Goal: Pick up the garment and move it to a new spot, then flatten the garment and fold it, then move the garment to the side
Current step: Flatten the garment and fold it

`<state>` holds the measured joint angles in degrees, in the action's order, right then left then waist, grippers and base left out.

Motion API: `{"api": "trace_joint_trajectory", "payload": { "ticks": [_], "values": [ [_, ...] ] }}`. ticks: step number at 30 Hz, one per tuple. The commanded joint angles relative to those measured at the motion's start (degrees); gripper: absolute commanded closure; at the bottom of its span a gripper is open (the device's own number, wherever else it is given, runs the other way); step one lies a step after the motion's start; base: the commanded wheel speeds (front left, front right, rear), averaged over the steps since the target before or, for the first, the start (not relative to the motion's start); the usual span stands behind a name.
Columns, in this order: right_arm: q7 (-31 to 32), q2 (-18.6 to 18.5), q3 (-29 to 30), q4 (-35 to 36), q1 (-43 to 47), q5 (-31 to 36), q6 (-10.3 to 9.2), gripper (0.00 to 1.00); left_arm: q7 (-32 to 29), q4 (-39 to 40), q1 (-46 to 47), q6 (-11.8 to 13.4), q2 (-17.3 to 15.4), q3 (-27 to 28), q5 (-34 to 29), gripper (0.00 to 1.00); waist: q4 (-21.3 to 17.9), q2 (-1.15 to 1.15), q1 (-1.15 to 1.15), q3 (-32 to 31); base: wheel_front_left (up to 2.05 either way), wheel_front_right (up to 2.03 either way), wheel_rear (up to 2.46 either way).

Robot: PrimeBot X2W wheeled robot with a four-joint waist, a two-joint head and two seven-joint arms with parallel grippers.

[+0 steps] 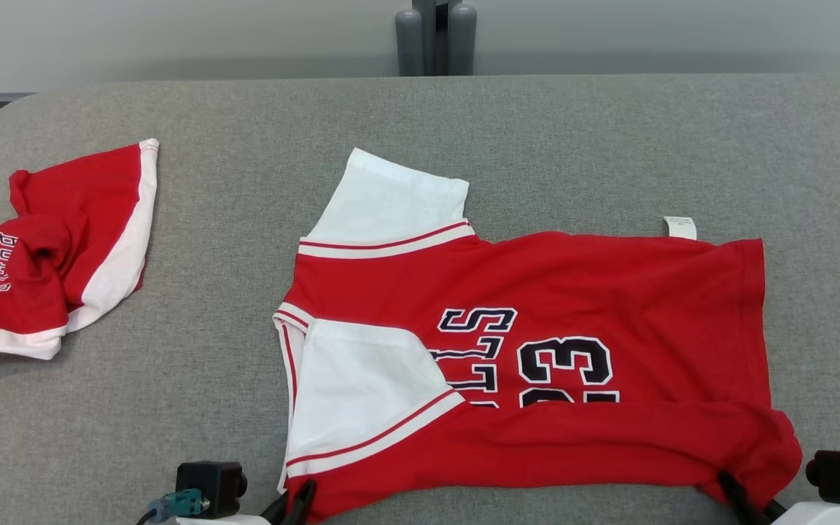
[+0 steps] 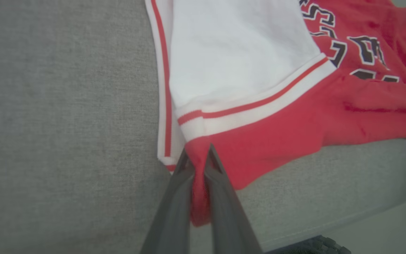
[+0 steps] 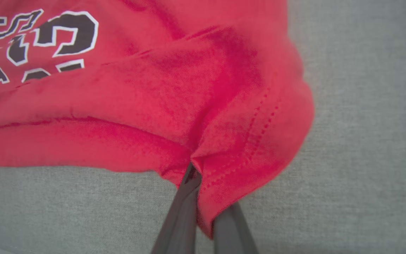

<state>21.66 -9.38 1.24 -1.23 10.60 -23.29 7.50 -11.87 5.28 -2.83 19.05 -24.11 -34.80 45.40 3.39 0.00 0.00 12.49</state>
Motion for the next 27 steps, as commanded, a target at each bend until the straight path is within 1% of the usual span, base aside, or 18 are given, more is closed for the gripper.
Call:
{"api": "trace_joint_trajectory", "payload": {
  "ticks": [1, 2, 3, 5, 12, 17, 18, 19, 23, 27],
  "values": [
    [0.25, 0.15, -0.05, -0.18, 0.51, 0.05, -0.02, 0.00, -0.24, -0.52, 0.48, -0.13, 0.07, -0.21, 0.31, 0.50, -0.16, 0.00, 0.00, -0.40, 0.00, 0.00, 0.00],
    [0.20, 0.29, 0.01, -0.10, 0.58, 0.07, -0.02, 0.00, -0.31, -0.74, 0.62, -0.25, 0.03, -0.25, 0.28, 0.05, -0.32, 0.00, 0.00, -0.63, 0.00, 0.00, 0.00],
    [-0.02, 0.26, 0.20, 0.06, 0.65, 0.12, -0.02, 0.00, 0.25, -0.91, 0.89, -0.18, 0.13, 0.05, 0.14, 0.00, -0.48, 0.00, 0.00, -0.86, 0.00, 0.00, 0.00],
    [-0.45, 0.21, 0.89, 0.51, 0.81, 0.47, -0.02, 0.00, 0.54, -1.28, 1.07, -0.07, -0.02, 0.33, -0.04, 0.00, -0.86, 0.00, 0.00, -1.21, 0.00, 0.00, 0.00],
    [-3.08, 1.36, 5.21, 3.48, 0.35, 1.83, -0.02, 0.00, 4.67, -0.92, 2.98, 1.90, -0.33, 3.75, -1.50, 0.00, -2.47, 0.00, 0.00, -2.20, 0.00, 0.00, 0.00],
    [-6.47, 2.17, 9.98, 4.76, -2.62, 3.84, -0.02, 0.00, 6.62, -1.27, 7.97, 2.17, -1.77, 5.22, -4.48, 0.00, -3.20, 0.00, 0.00, -2.45, 0.00, 0.00, 0.00],
    [-7.34, 2.33, 11.15, 4.16, -4.85, 3.68, -0.02, 0.00, 6.98, -1.56, 10.82, 1.71, -2.14, 5.58, -5.62, 0.00, -3.66, 0.00, 0.00, -2.26, 0.00, 0.00, 0.00],
    [-7.34, 2.33, 11.15, 4.16, -4.85, 3.68, -0.02, 0.00, 6.98, -1.56, 10.82, 1.71, -2.14, 5.58, -5.62, 0.00, -3.66, 0.00, 0.00, -2.26, 0.00, 0.00, 0.00],
    [-8.36, 2.17, 11.30, 2.65, -10.89, 3.66, -0.02, 0.00, 7.04, -3.49, 17.67, 0.17, -2.50, 5.91, -7.24, 0.00, -4.74, 0.00, 0.00, -1.36, 0.00, 0.00, 0.00],
    [-8.84, 0.85, 10.20, -1.44, -18.13, 2.23, -0.02, 0.00, 7.09, -7.67, 26.13, -3.38, -1.13, 6.23, -6.87, 0.00, -5.47, 0.00, 0.00, 0.16, 0.00, 0.00, 0.00]
  ]
}}
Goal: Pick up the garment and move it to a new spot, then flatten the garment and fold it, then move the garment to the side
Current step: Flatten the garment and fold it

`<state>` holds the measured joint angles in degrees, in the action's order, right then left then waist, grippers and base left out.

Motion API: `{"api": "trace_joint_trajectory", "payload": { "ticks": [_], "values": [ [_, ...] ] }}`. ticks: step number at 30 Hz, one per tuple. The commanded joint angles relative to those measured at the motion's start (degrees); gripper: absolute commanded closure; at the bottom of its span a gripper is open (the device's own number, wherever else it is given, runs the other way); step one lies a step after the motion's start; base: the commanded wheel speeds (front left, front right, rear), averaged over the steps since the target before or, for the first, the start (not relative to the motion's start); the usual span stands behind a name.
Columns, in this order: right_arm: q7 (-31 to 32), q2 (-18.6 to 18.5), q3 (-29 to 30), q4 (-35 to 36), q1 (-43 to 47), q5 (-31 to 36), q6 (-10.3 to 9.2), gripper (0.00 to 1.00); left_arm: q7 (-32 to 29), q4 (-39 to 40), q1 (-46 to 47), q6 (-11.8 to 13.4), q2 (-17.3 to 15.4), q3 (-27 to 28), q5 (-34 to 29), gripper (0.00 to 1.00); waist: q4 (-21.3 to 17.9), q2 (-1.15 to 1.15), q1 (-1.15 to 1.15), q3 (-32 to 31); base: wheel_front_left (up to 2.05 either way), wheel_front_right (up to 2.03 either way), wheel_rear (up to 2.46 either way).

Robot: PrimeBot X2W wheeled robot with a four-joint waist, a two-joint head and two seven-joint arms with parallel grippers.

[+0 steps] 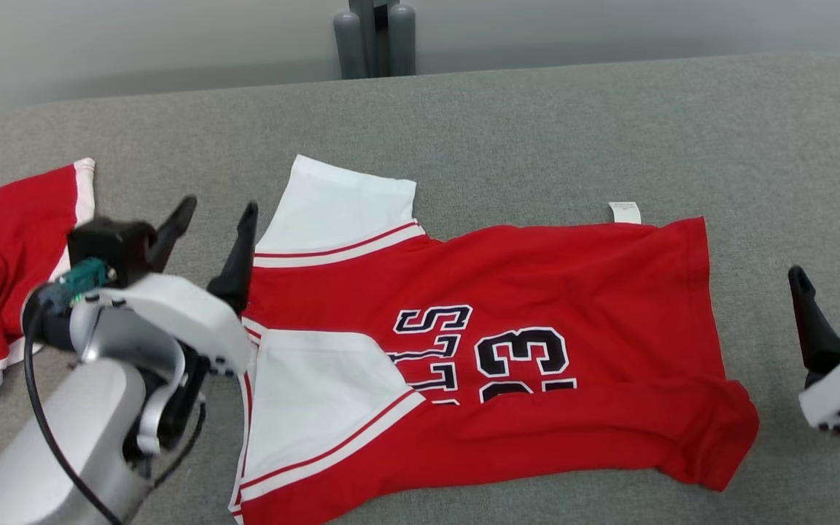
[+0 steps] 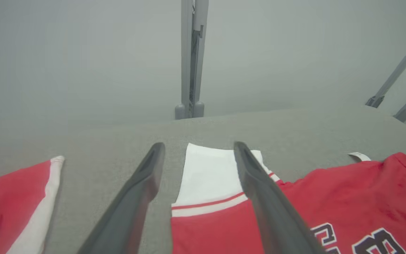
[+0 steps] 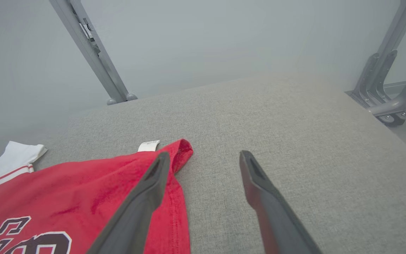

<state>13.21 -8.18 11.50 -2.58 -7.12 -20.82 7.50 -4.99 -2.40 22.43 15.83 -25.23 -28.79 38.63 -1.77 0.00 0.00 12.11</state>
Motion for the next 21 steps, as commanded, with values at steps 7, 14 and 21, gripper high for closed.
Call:
{"api": "trace_joint_trajectory", "payload": {
  "ticks": [7, 14, 21],
  "values": [
    [-1.68, -3.53, -3.92, -8.54, -12.98, -2.43, -0.02, 0.00, -0.91, -12.74, 17.17, -8.27, 3.02, -2.27, -1.00, 0.00, -0.84, 0.00, 0.00, 5.35, 0.00, 0.00, 0.00],
    [-1.63, -4.99, -9.80, -15.29, -21.24, -4.81, -0.02, 0.00, -0.94, -29.49, 28.57, -15.73, 7.65, -5.84, -1.90, 0.00, -2.00, 0.00, 0.00, 10.49, 0.00, 0.00, 0.00],
    [-0.45, -6.26, -16.57, -19.25, -26.30, -8.29, -0.02, 0.00, -1.19, -44.41, 36.05, -19.84, 10.36, -7.24, -1.79, 0.00, -3.60, 0.00, 0.00, 14.98, 0.00, 0.00, 0.00]
  ]
}}
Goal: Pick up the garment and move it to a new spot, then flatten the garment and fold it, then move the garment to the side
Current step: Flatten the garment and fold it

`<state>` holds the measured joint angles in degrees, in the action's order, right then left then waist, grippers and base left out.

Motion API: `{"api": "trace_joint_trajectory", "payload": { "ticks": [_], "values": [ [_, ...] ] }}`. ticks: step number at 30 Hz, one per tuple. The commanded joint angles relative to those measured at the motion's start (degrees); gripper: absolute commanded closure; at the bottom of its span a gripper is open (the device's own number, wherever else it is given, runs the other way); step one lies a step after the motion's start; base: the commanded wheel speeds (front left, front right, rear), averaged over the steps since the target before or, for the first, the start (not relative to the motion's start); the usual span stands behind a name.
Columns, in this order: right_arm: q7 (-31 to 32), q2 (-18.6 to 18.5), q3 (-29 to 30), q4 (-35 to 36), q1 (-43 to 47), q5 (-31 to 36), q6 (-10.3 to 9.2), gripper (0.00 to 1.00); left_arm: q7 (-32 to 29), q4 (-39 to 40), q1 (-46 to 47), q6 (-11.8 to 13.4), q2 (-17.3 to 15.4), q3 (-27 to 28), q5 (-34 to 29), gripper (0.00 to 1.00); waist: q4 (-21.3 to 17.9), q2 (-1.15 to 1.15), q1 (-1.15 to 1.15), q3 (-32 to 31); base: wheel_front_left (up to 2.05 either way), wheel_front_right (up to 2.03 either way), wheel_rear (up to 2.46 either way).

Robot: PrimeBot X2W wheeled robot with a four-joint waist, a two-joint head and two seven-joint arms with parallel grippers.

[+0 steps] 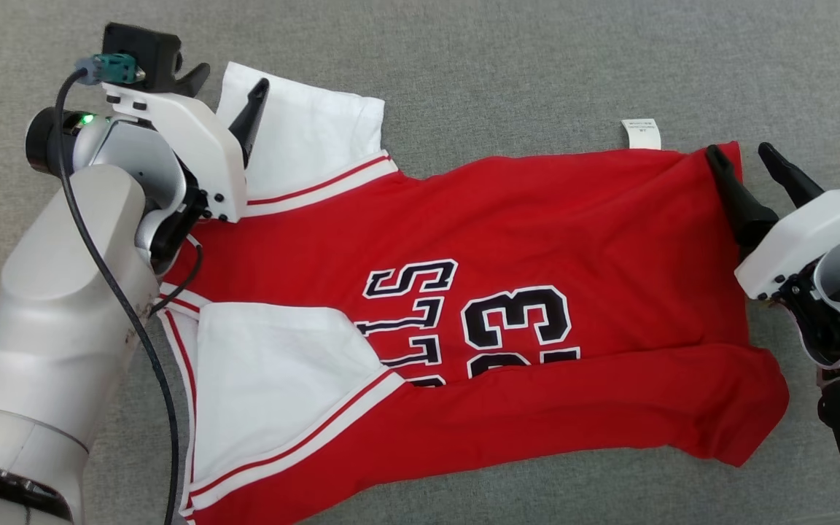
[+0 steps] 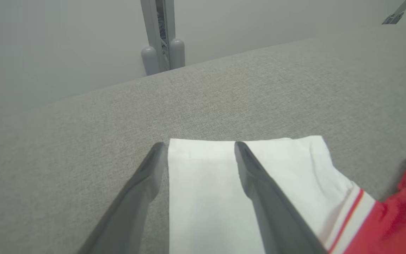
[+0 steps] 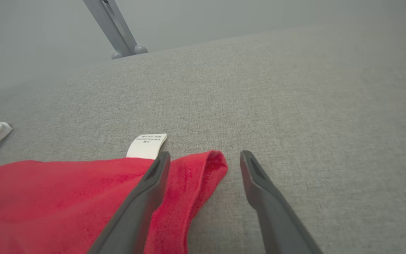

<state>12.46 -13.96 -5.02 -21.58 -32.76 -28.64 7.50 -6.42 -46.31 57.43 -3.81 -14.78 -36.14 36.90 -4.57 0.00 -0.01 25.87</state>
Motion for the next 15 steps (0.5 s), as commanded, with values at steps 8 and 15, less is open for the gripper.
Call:
{"api": "trace_joint_trajectory", "payload": {
  "ticks": [8, 15],
  "values": [
    [-0.48, -2.28, -6.43, -2.76, -3.98, -4.55, -0.02, 0.00, -2.60, -13.18, 5.85, -2.78, 1.86, -0.79, 1.91, 0.00, -2.00, 0.00, 0.01, 3.63, 0.00, 0.00, 0.00],
    [-0.90, -3.63, -9.35, -3.59, -5.26, -7.46, -0.02, 1.00, -2.00, -16.73, 7.81, -3.48, 2.17, -1.37, 2.60, 1.00, -1.69, 0.00, 0.01, 4.25, 0.00, 0.00, 0.00]
  ]
}}
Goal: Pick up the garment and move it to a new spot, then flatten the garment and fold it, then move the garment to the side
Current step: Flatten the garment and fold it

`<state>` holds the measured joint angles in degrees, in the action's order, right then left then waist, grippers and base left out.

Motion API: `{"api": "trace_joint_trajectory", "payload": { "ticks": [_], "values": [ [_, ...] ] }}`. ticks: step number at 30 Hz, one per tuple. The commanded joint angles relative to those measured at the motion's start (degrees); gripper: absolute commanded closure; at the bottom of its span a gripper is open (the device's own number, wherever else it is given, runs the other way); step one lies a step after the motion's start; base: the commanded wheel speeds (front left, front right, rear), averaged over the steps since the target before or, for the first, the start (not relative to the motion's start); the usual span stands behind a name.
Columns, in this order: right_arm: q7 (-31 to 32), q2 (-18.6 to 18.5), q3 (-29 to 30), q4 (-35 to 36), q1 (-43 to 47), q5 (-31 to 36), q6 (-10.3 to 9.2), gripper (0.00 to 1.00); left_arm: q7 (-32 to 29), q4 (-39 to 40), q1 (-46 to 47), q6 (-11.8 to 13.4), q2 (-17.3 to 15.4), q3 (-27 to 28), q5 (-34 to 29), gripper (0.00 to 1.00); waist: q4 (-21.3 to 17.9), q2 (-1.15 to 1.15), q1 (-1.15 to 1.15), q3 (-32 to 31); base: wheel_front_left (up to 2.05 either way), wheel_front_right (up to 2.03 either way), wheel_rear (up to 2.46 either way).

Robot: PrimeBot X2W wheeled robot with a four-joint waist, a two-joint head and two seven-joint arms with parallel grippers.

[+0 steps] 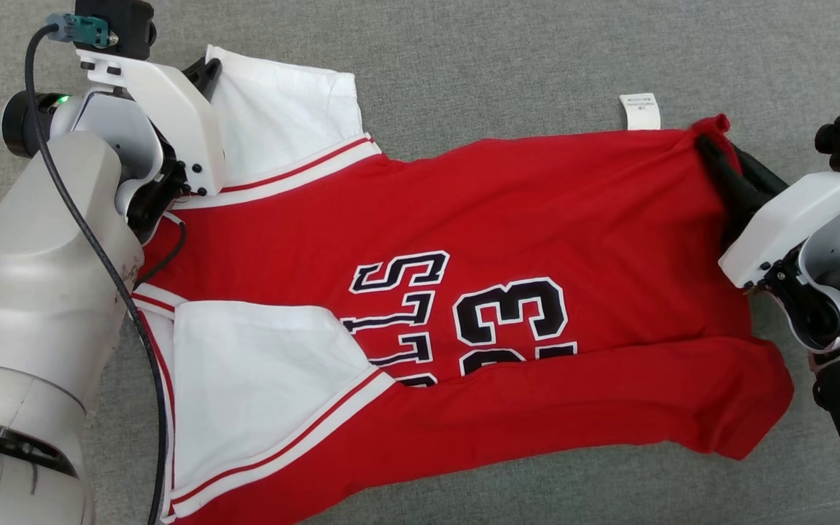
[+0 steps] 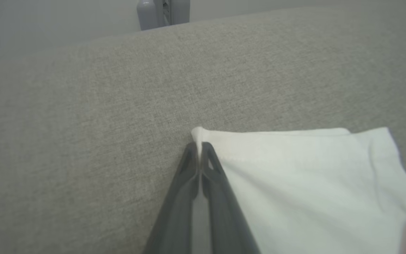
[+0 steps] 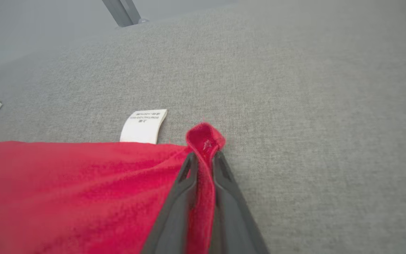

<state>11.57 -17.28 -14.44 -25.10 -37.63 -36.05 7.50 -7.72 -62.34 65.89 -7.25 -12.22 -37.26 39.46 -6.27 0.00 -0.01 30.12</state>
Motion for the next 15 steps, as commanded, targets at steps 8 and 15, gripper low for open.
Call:
{"api": "trace_joint_trajectory", "payload": {
  "ticks": [8, 15],
  "values": [
    [-4.78, -2.74, -0.92, 0.45, -0.85, 0.53, -0.02, 1.00, 5.44, -0.93, 1.60, -0.25, -0.64, -0.53, 0.56, 1.00, 1.05, 0.00, 0.01, -1.15, 0.00, 0.00, 0.00],
    [-8.15, -7.89, -4.37, 5.37, 3.79, 2.35, -0.02, 1.00, 11.25, 2.54, -1.49, -0.36, -1.39, -1.28, 1.13, 1.00, 3.03, 0.00, 0.01, -4.03, 0.00, 0.00, 0.00]
  ]
}}
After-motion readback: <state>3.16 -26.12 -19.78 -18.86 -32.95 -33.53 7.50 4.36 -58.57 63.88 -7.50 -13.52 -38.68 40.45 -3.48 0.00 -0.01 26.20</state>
